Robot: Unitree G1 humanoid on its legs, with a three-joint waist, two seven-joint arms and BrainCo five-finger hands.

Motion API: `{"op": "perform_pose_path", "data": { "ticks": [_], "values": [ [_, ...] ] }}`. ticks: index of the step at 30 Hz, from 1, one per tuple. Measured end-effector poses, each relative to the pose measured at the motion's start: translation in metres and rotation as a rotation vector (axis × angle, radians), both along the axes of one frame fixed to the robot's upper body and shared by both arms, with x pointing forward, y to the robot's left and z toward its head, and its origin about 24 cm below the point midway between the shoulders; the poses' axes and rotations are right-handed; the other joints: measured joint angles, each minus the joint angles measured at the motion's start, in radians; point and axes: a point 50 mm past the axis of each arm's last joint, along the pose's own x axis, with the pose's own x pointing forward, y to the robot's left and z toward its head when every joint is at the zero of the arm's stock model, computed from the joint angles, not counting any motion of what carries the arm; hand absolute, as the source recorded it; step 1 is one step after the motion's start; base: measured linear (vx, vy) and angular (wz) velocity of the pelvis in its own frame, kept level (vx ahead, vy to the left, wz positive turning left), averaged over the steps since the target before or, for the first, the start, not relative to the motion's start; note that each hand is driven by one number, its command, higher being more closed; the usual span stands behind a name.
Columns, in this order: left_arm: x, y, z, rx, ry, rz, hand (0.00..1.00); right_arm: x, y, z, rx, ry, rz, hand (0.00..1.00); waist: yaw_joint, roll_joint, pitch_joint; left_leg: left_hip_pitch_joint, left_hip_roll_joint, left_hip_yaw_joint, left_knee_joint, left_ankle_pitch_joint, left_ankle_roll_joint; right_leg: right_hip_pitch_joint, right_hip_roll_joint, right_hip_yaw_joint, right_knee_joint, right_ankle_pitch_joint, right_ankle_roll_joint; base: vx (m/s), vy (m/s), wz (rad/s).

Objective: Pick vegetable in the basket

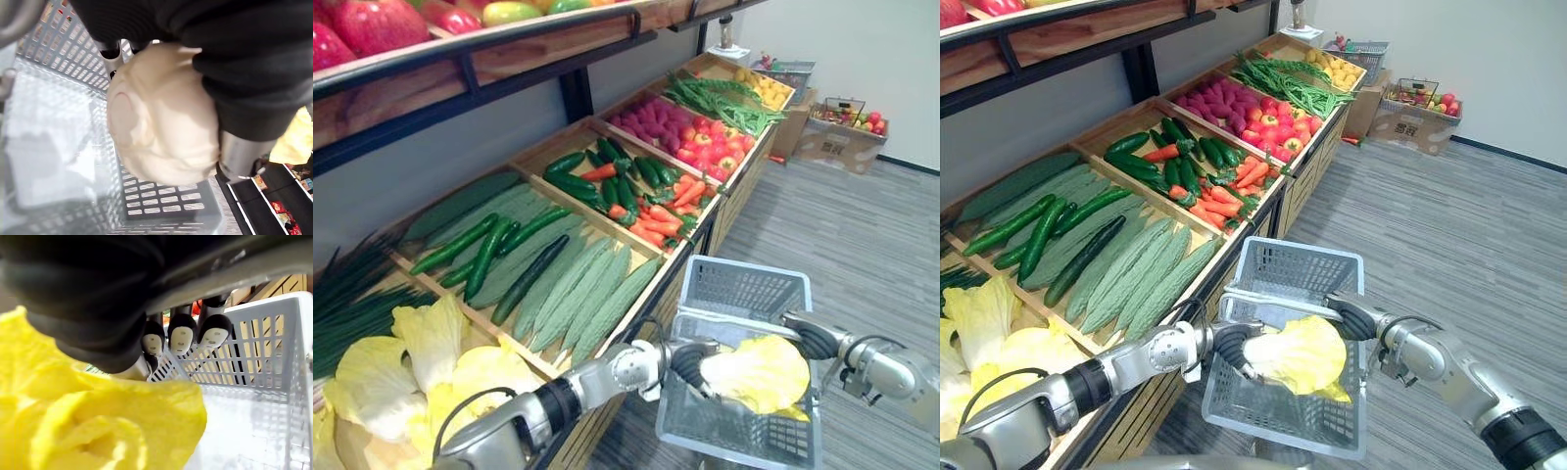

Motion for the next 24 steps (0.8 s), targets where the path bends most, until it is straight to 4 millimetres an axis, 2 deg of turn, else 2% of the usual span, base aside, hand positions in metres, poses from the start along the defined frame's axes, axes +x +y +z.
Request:
{"op": "perform_pose_path", "data": {
  "ticks": [2, 3, 12, 19, 21, 24],
  "values": [
    [0.002, -0.001, -0.005, 0.017, -0.002, 0.014, 1.00, -0.001, 0.000, -0.001, 0.010, 0.022, -0.002, 1.00, -0.001, -0.007, 0.006, 0.000, -0.003, 0.003, -0.001, 0.000, 0.000, -0.002, 0.000, 0.004, -0.002, 0.000, 0.000, -0.01, -0.008, -0.05],
    [0.003, -0.003, -0.007, 0.025, -0.004, 0.022, 0.00, -0.002, 0.001, -0.002, 0.010, 0.028, 0.002, 1.00, -0.001, -0.007, 0.006, 0.000, -0.005, 0.007, -0.002, 0.000, 0.000, -0.004, 0.000, 0.007, -0.002, 0.000, 0.000, -0.01, -0.007, -0.06],
    [0.019, 0.002, -0.022, 0.099, -0.008, 0.126, 0.00, -0.006, 0.005, -0.005, 0.085, 0.093, 0.002, 1.00, -0.012, -0.006, 0.020, -0.008, -0.026, 0.014, -0.019, 0.001, 0.004, -0.013, -0.014, 0.019, -0.012, 0.006, 0.009, -0.01, -0.008, -0.02],
    [0.021, 0.004, -0.024, 0.117, -0.013, 0.140, 0.00, -0.011, 0.000, -0.013, 0.087, 0.128, -0.024, 1.00, -0.019, -0.005, 0.023, -0.022, -0.036, -0.011, -0.021, -0.001, 0.009, -0.009, -0.039, 0.007, -0.026, 0.010, 0.015, -0.02, -0.013, 0.09],
    [0.021, 0.002, -0.021, 0.105, -0.023, 0.132, 0.00, -0.011, -0.007, -0.016, 0.088, 0.132, -0.062, 1.00, -0.018, -0.005, 0.023, -0.032, -0.036, -0.029, -0.022, -0.002, 0.010, -0.008, -0.046, -0.004, -0.028, 0.009, 0.015, -0.02, -0.016, 0.21],
    [0.018, 0.000, -0.006, 0.075, -0.081, 0.082, 0.00, -0.010, -0.025, -0.019, 0.097, 0.126, -0.167, 1.00, -0.009, -0.002, 0.027, -0.038, -0.034, -0.049, -0.026, 0.000, 0.014, 0.001, -0.058, -0.028, -0.031, 0.009, 0.014, -0.02, -0.023, 0.25]
  ]
}}
